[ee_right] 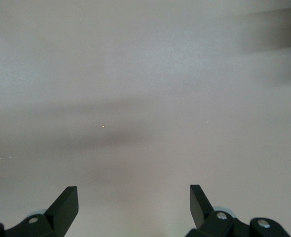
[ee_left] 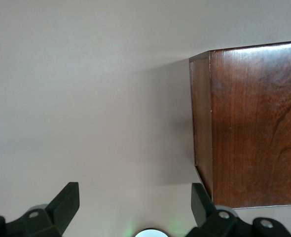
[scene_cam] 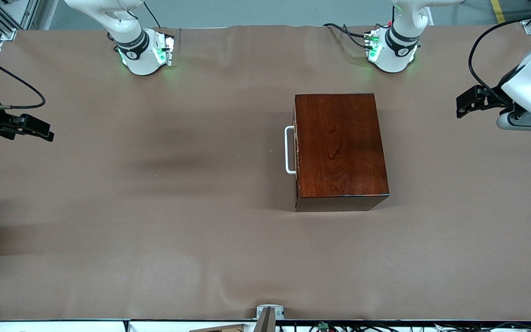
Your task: Open drawer, take yellow block, close drawer
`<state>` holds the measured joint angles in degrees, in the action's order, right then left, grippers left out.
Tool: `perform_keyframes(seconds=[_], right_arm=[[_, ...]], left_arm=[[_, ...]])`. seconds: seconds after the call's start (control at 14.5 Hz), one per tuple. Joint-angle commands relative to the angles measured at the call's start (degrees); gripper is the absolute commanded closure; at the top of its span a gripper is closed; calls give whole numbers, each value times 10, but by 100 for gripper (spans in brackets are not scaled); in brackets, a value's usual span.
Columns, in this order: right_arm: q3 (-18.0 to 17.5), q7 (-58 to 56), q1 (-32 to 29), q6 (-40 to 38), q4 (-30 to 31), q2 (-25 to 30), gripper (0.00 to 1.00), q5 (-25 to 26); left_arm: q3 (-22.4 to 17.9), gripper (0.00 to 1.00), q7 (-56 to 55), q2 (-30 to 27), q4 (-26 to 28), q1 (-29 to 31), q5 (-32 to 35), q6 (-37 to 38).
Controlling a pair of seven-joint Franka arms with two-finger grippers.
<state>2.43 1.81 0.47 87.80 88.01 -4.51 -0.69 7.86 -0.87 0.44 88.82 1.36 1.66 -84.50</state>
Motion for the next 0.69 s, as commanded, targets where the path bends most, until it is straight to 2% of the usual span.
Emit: perform_keyframes(seconds=[0.0, 0.34, 0.62], right_arm=[[-10, -1, -13, -1, 6, 9, 0, 10], [-10, -1, -13, -1, 6, 9, 0, 10], [-10, -1, -13, -1, 6, 9, 0, 10]], left_arm=[[2, 0, 3, 0, -10, 4, -8, 10], [2, 0, 2, 5, -22, -1, -8, 10], [14, 0, -14, 41, -42, -13, -27, 10]])
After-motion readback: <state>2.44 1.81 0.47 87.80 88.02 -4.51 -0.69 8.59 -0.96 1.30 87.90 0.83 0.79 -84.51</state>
